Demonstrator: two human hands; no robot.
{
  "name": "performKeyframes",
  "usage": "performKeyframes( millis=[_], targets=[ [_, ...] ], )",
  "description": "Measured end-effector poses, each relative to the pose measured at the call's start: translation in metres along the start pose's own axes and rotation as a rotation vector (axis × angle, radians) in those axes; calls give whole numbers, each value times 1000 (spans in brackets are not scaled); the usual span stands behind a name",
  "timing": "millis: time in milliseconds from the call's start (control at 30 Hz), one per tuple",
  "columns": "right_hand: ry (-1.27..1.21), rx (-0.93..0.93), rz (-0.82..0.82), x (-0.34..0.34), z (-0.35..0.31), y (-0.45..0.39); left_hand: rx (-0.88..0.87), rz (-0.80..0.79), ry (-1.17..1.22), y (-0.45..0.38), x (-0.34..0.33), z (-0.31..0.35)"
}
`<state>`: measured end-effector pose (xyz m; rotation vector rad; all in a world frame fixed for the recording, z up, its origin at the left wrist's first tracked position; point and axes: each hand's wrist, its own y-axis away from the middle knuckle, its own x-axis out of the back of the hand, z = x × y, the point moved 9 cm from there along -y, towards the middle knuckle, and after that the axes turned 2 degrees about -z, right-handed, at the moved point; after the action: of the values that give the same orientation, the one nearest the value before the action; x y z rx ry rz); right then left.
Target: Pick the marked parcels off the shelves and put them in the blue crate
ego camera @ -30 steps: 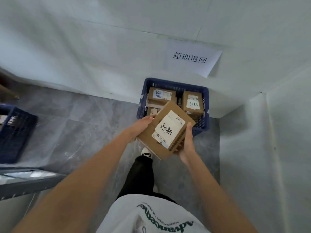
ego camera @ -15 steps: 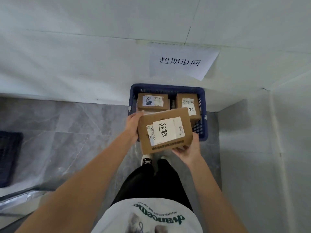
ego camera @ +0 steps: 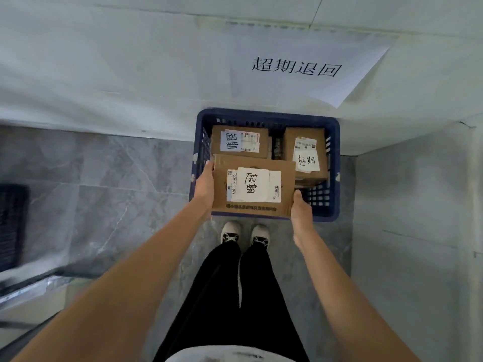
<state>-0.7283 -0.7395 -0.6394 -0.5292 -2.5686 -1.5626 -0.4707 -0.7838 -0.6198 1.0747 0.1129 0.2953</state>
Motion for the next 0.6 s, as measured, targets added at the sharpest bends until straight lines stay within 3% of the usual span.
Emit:
performKeyframes(
  millis=[267,600],
  targets=[
    [40,-204,-77,-63,61,-121,53,5,-189,-124,-6,-41],
    [80,-203,-74,-103,48,-189,141,-48,-67,-214,-9,-58]
  ],
)
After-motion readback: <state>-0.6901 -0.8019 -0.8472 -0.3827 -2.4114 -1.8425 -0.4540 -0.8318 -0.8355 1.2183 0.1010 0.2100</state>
